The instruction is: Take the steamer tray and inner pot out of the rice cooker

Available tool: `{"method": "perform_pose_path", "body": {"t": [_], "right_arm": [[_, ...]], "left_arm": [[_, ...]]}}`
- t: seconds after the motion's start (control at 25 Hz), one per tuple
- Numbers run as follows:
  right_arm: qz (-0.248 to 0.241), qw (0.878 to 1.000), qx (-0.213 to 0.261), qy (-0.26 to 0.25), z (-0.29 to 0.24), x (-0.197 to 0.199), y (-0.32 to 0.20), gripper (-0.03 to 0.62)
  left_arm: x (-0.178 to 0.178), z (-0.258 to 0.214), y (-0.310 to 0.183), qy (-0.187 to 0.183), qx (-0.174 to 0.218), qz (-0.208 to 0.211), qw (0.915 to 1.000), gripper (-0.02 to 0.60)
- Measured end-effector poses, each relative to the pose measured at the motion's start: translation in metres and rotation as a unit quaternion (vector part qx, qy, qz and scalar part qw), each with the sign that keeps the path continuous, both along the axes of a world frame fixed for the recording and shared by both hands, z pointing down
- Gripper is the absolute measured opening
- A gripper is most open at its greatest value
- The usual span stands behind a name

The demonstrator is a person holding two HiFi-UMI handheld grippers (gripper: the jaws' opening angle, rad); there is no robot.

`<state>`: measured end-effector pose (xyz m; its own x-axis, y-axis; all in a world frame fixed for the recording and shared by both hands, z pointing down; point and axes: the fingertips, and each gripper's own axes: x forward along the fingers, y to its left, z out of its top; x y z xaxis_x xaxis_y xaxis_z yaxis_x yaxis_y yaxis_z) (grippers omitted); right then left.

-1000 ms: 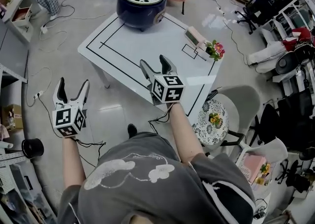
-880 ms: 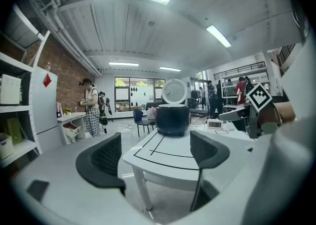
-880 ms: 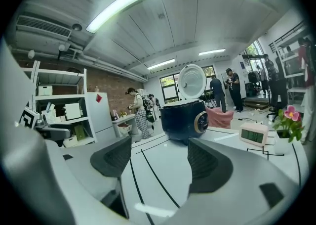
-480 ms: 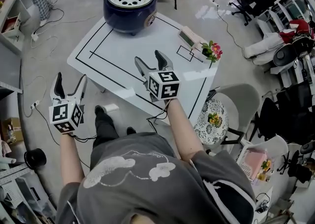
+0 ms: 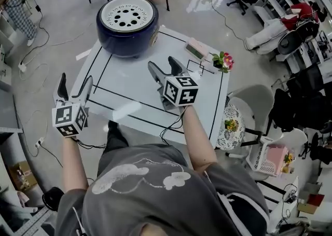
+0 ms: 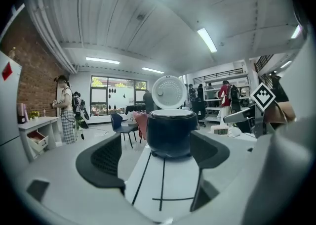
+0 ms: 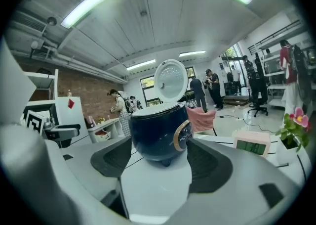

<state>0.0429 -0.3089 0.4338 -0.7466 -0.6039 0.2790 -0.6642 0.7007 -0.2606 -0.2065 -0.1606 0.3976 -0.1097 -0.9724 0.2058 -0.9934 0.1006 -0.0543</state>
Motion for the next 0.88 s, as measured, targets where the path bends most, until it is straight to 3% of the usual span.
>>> {"method": "perform_pose_path", "body": {"t": [0.24,0.4,0.64,0.8,0.88], "right_arm": [[0.048,0.998,-0.038,-0.017,-0.028,-0.029,-0.05,0.341],[0.073,0.997,-0.013,0.01,-0.038,-0.045,-0.079,0.341],[0.086,0.992,0.032,0.089,-0.046,-0.076,-0.111,0.337],[0.119,0.988,0.045,0.09,-0.057,-0.088,-0.14,0.317],[0.129,0.986,0.049,0.092,-0.06,-0.094,-0.154,0.274]], "left_arm": [[-0.047,-0.01,-0.081,0.002,0.005,0.061,0.9981,0.428],[-0.062,-0.003,-0.125,0.004,0.008,0.097,0.9953,0.428],[-0.078,0.001,-0.175,0.011,0.014,0.142,0.9897,0.428],[-0.085,0.0,-0.2,0.015,0.018,0.17,0.9852,0.428],[-0.089,-0.001,-0.213,0.018,0.022,0.179,0.9835,0.428]]}}
